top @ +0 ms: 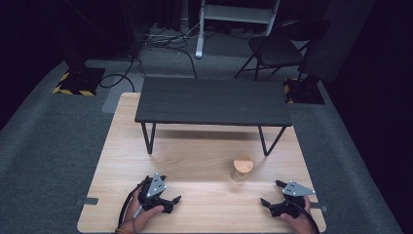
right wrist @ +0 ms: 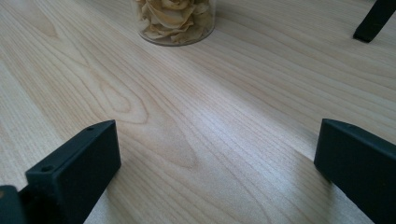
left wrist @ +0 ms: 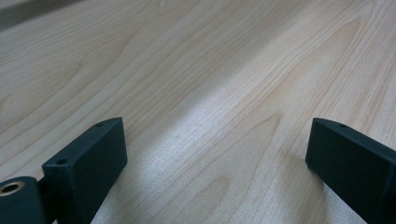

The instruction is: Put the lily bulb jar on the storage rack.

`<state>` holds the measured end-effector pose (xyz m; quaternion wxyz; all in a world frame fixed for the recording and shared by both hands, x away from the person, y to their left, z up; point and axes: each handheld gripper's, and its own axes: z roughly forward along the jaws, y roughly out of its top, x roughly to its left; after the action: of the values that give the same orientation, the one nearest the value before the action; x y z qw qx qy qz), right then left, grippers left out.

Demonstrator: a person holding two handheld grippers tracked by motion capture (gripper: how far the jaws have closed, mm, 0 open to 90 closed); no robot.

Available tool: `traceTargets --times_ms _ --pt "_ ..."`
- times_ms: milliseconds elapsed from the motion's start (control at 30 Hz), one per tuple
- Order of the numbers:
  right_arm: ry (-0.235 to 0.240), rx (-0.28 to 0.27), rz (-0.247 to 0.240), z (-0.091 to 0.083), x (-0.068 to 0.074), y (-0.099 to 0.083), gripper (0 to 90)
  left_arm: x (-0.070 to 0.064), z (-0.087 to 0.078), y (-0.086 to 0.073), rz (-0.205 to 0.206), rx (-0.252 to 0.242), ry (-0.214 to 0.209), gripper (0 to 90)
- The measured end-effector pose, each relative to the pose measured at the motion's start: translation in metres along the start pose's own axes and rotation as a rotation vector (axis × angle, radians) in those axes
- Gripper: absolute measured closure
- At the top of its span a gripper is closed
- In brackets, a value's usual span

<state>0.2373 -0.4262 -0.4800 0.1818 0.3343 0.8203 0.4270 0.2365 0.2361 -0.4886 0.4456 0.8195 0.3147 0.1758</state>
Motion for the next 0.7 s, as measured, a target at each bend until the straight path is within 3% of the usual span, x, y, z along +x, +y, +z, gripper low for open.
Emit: traceTargets --times_ms 500,600,633,667,700 --pt "-0.011 0.001 0.009 0.002 0.003 0.002 0.0 0.0 0.0 0.0 0.0 0.0 0.0 5.3" --pt "-0.002 0.036 -0.005 0.007 0.004 0.014 0.3 0.0 0.0 0.0 0.0 0.0 0.0 5.3" --pt "-0.012 0.028 -0.018 0.007 0.007 0.016 0.5 0.0 0.0 0.0 0.0 0.0 0.0 5.3" --pt "0.013 -0.017 -0.001 0.009 0.006 0.018 0.7 0.0 0.0 0.0 0.0 0.0 0.0 5.3" --pt "0.032 -0.024 -0.006 0.01 0.005 0.023 0.6 0.0 0.0 0.0 0.0 0.0 0.0 5.3"
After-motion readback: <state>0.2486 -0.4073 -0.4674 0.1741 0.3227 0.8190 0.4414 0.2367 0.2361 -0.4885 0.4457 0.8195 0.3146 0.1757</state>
